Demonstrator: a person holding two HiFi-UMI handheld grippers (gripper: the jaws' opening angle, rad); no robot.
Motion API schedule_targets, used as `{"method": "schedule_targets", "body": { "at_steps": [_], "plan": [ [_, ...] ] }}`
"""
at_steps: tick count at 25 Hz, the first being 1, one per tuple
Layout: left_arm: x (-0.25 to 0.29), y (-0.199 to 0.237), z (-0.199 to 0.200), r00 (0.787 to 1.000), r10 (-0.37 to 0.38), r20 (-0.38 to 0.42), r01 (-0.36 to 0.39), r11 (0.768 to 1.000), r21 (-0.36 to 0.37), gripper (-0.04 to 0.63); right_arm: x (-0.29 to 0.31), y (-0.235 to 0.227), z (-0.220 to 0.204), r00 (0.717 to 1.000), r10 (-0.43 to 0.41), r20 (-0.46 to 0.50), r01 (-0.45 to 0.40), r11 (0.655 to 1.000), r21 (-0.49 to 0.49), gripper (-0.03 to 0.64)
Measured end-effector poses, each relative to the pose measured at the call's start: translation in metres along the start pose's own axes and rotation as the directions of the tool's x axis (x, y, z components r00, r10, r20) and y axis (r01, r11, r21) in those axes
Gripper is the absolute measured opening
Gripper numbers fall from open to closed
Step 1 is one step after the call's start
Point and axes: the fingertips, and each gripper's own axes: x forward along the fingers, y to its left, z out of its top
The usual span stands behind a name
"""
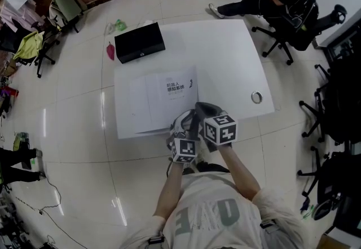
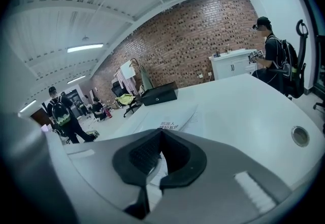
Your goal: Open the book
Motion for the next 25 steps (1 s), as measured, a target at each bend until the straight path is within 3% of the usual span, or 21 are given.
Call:
{"method": "schedule_targets", "body": {
  "at_steps": [3,8,12,18,25],
  "plan": [
    [-0.002,0.008,0.0,0.999,0.05,-0.013,-0.05,0.999,-0.008,0.025,-0.002,0.005,0.008,0.999,0.016,0.038,-0.016,1.0,-0.001,0.003],
    [-0.013,0.033,0.009,0.993,0.115,0.029,-0.113,0.991,-0.077,0.025,-0.017,0.0,0.022,0.992,-0.011,0.125,0.013,1.0,-0.016,0.005],
    [-0.037,0.064,0.023,0.973,0.215,0.086,-0.201,0.968,-0.15,0.025,-0.002,-0.024,-0.024,0.998,-0.062,0.02,0.061,0.997,0.043,0.005],
    [-0.086,0.117,0.005,0.921,0.386,0.061,-0.362,0.901,-0.238,0.026,0.021,-0.055,-0.103,0.973,-0.152,-0.171,0.161,0.986,0.038,0.005],
    [-0.132,0.161,-0.055,0.853,0.517,-0.078,-0.514,0.803,-0.301,0.031,0.027,-0.051,-0.105,0.97,-0.165,-0.178,0.169,0.986,0.006,0.005]
  ]
}}
